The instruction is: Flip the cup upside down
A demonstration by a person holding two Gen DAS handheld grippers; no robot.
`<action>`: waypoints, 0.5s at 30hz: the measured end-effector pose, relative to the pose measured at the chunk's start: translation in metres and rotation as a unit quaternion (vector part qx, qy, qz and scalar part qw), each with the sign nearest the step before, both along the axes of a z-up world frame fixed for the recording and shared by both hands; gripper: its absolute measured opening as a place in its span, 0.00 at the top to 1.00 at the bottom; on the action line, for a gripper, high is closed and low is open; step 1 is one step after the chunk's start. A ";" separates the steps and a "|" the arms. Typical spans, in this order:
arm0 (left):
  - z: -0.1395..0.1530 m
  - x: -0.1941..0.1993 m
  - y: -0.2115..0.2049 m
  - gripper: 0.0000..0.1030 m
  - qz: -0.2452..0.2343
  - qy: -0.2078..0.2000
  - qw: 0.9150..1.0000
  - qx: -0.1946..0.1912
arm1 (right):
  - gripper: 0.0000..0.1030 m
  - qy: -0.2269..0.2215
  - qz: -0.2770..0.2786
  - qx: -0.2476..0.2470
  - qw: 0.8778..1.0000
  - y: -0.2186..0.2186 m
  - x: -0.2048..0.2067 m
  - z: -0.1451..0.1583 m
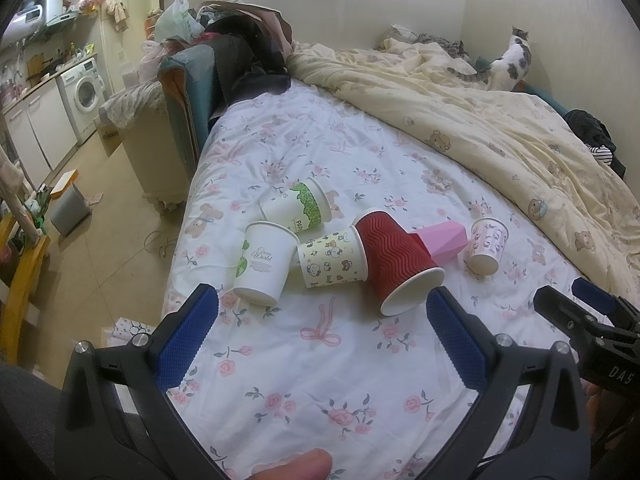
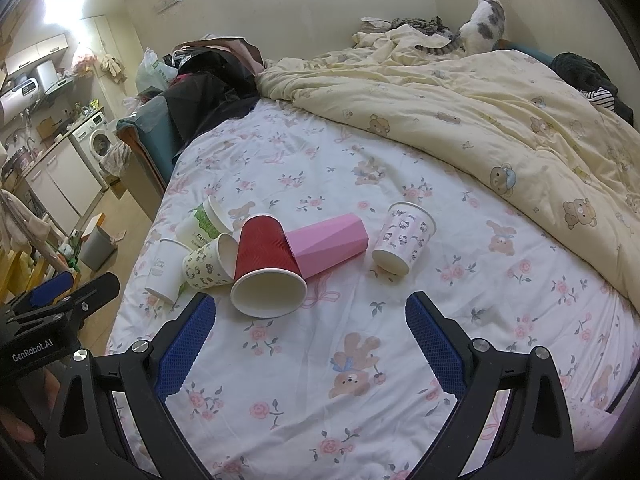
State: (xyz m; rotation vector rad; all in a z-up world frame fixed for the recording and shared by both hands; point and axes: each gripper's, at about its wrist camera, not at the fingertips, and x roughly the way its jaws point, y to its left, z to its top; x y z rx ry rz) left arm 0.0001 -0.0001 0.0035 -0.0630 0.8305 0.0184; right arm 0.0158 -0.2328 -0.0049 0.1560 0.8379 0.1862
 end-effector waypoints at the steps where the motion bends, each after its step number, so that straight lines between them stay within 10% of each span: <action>1: 0.000 0.000 0.000 0.00 -0.001 0.001 1.000 -0.001 | 0.05 0.000 -0.001 0.000 1.000 0.001 0.000 0.000; 15: 0.005 -0.002 -0.004 0.00 -0.008 -0.003 1.000 -0.005 | 0.05 0.006 -0.003 0.011 1.000 -0.005 0.005 -0.003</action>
